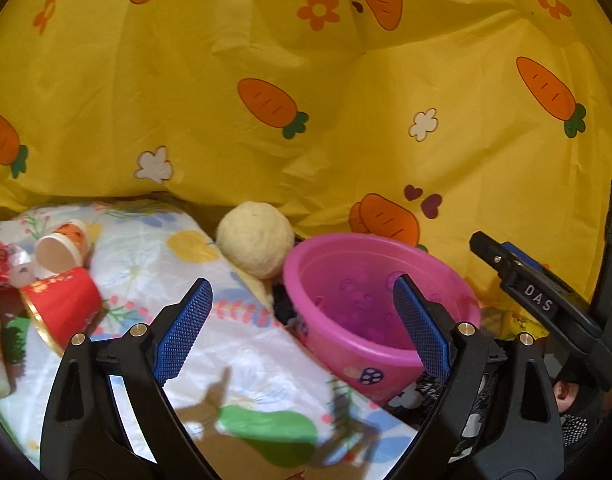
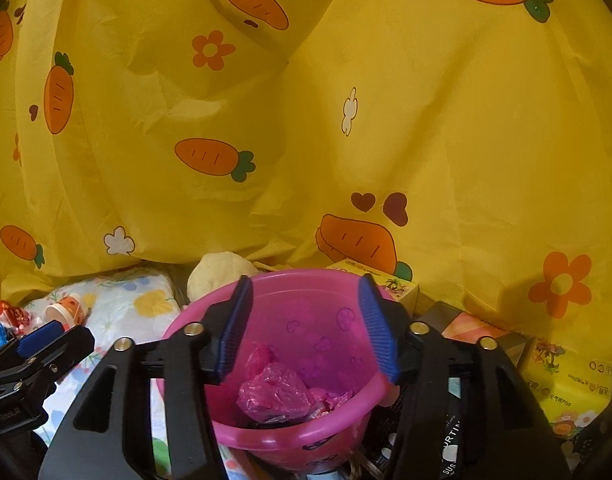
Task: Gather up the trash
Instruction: 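Move both grippers back to the pile and lower the left gripper onto the green foam net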
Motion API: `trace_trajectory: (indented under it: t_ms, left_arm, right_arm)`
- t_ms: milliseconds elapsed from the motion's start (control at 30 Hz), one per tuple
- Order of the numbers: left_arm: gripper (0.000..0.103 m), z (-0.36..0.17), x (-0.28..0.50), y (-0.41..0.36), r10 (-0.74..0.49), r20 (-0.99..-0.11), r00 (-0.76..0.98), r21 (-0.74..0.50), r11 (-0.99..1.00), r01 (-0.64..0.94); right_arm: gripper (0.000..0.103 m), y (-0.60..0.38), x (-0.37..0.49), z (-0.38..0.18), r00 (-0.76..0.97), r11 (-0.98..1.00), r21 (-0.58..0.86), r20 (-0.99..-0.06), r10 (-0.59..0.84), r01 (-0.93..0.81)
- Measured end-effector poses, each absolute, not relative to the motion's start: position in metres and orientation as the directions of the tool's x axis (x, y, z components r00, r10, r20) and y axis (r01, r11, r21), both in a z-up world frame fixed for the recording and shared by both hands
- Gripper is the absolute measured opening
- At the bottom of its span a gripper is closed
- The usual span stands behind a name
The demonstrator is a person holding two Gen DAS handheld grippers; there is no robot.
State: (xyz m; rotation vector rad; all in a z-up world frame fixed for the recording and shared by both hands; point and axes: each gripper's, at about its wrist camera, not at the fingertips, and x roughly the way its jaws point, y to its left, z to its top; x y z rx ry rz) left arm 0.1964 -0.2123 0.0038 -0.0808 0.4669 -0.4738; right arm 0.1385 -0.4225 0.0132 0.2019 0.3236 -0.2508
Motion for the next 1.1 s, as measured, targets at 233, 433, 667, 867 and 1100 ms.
trace_trajectory:
  t_ms: [233,433,667,867,1100]
  left_arm:
    - [0.093,0.004,0.147,-0.142,-0.23,-0.405,0.885,-0.096,0.973,0.209]
    - [0.093,-0.001,0.117,-0.077,-0.042,-0.434,0.9,-0.069,0.998,0.013]
    - [0.093,-0.012,0.09,-0.007,0.087,-0.473,0.877,-0.064,0.989,-0.133]
    - [0.093,-0.013,0.078,0.041,0.162,-0.498,0.852,-0.079,0.97,-0.231]
    - [0.093,-0.027,0.103,0.056,0.079,-0.583,0.809,-0.134,0.972,-0.191]
  right_arm:
    - [0.085,-0.385,0.113,0.018,0.943,0.965,0.172,-0.303,-0.139,0.198]
    - [0.086,-0.336,0.097,0.022,0.955,0.984,0.162,-0.297,-0.026,0.077]
    - [0.086,-0.269,0.087,0.017,0.946,0.986,0.152,-0.301,0.117,-0.074]
    - [0.086,-0.224,0.09,0.008,0.918,0.975,0.149,-0.336,0.209,-0.168]
    - [0.086,-0.19,0.091,0.007,0.902,0.966,0.126,-0.348,0.255,-0.225]
